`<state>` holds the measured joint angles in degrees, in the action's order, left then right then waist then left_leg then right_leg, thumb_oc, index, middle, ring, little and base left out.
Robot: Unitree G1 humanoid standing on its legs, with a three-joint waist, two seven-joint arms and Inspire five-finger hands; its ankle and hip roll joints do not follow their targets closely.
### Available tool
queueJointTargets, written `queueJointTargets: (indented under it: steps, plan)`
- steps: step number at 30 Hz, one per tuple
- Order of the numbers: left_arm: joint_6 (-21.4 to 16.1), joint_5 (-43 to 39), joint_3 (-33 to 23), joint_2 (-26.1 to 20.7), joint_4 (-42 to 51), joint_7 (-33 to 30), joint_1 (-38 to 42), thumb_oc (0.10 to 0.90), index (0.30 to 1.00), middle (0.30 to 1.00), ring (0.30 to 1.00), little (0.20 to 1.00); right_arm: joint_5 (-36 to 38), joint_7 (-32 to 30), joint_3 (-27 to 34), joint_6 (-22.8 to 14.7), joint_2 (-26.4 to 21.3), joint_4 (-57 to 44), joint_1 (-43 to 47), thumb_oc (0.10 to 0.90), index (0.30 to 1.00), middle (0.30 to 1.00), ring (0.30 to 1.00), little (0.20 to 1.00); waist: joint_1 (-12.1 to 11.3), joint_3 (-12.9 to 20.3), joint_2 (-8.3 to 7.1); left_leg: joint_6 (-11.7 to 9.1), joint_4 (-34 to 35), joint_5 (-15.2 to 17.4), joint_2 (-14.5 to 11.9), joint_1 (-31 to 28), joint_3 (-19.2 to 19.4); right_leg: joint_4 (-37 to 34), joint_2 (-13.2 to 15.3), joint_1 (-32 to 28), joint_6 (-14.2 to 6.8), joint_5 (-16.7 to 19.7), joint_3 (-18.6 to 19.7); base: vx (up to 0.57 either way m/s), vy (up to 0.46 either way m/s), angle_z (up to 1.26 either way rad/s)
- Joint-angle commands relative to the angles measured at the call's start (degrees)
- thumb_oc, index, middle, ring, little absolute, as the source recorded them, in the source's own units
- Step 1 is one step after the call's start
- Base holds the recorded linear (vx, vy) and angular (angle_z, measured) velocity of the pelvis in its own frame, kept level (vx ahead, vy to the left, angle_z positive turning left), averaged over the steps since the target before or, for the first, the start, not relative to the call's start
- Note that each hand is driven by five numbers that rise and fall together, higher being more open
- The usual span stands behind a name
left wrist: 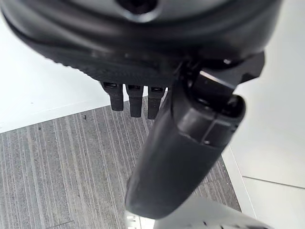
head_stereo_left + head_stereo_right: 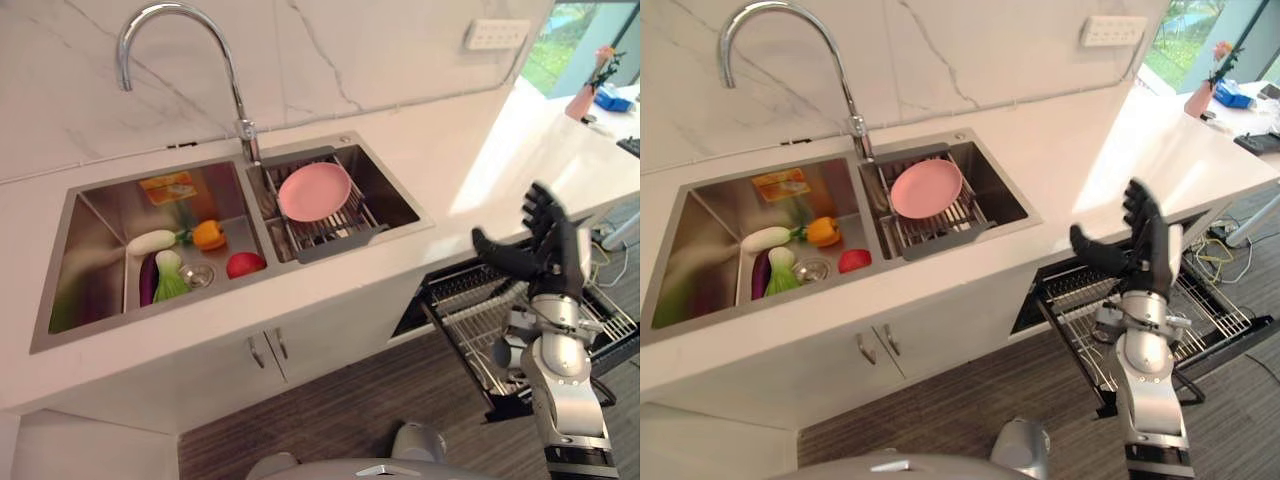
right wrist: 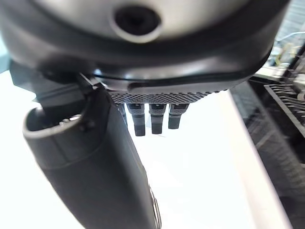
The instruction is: Place the dishes in the dishwasher.
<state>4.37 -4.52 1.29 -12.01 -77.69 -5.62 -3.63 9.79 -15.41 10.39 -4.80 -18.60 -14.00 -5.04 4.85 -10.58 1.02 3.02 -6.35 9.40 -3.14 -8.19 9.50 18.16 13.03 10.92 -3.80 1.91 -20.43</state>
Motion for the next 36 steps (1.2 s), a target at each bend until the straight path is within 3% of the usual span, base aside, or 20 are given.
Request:
queueJointTargets:
  steps: [1,2,5,11,18,21,27,31,36]
  plan:
    - [-1.0,-1.9,-0.8,0.3,3.5,0.0,2.1,0.8,0.9,0.9,0.9,0.9,3.9,2.2,1.5,-6.8,-4.1,-1.3,7.2,0.8,0.9,0.9,0.9,0.9,0.5,1.5,1.55,-3.4,0.0,2.5,0.2,-0.9,-1.8,-8.8,1.7,-0.8,-5.4,1.4,6.4,0.14,-0.014,0.54]
    - [-1.0,-1.7,0.0,0.5,3.6,0.3,2.3,0.8,0.9,0.9,0.9,0.9,4.9,3.4,-1.0,-6.5,-3.9,-0.2,6.9,0.8,0.9,0.9,0.9,0.9,0.5,1.2,0.97,-3.4,-0.8,3.5,0.9,-1.4,-2.7,-10.7,0.3,-1.1,-6.0,1.6,8.5,0.09,-0.008,0.52]
    - [-0.9,-0.2,0.7,0.5,3.8,1.3,1.2,0.8,0.9,0.9,0.9,0.9,5.8,6.1,-3.0,-5.3,-4.2,0.6,5.9,0.8,0.9,0.9,0.9,0.9,-0.3,2.8,0.04,-3.7,-1.4,4.3,1.7,-1.9,-3.8,-13.3,0.6,-4.4,-5.8,1.8,8.7,0.18,-0.061,0.71]
    - [0.0,0.5,-1.7,0.2,1.0,2.3,-2.0,0.8,0.9,0.9,0.9,0.9,5.4,11.1,-6.1,-3.6,-6.7,3.0,4.4,0.8,0.9,0.9,0.9,0.9,-2.2,6.5,-0.06,-5.8,0.5,3.8,-1.4,-4.4,-4.2,-17.5,-1.1,-8.7,-5.2,1.6,6.5,0.17,-0.114,0.3]
    - [0.2,4.3,-1.3,0.4,0.0,2.7,-1.9,0.8,0.9,0.9,0.9,0.9,-0.2,14.6,-9.2,-3.5,-12.1,4.4,6.0,0.8,0.9,0.9,0.9,0.9,-3.3,8.0,-0.29,-6.9,4.2,2.4,-3.3,-6.4,-3.5,-20.6,-2.3,-11.3,-4.8,1.0,4.7,0.07,-0.061,0.01]
    - [-0.7,6.3,1.4,0.3,2.0,3.3,-0.6,0.8,0.9,0.9,0.9,0.9,-7.4,14.7,-11.0,-4.2,-18.8,6.1,11.2,0.8,0.9,0.9,0.9,0.9,-3.8,8.2,-0.51,-6.8,6.9,1.3,-3.4,-7.2,-3.1,-21.4,-2.5,-11.9,-4.8,1.3,4.1,0.03,-0.018,-0.01]
    - [-1.4,8.1,4.7,-0.3,3.6,3.7,1.6,0.8,0.9,0.9,0.9,0.9,-15.2,14.9,-17.1,-4.5,-27.5,10.2,20.5,0.8,0.9,0.9,0.9,0.9,-4.6,8.2,-0.98,-6.6,9.4,0.3,-2.7,-7.8,-3.3,-21.7,-2.2,-11.9,-5.1,1.6,3.8,0.0,0.004,-0.01]
    - [-1.9,8.0,6.0,-0.7,4.2,4.8,1.9,0.8,0.9,0.9,0.9,0.9,-17.1,15.3,-21.2,-4.6,-29.0,10.5,25.2,0.8,0.9,0.9,0.9,0.9,-5.1,8.1,-0.98,-6.6,9.5,0.3,-2.6,-7.7,-3.7,-21.6,-2.1,-11.9,-5.0,1.6,3.8,0.0,-0.003,0.02]
    - [-2.1,12.1,7.8,-2.0,3.4,5.6,0.8,0.8,0.9,0.9,0.9,0.9,-23.1,16.5,-30.9,-5.1,-31.0,13.7,34.1,0.8,0.9,0.9,0.9,0.9,-6.2,8.1,-1.07,-6.6,9.5,0.3,-2.8,-7.5,-4.1,-21.9,-2.2,-12.0,-4.8,1.4,3.6,0.0,-0.005,0.02]
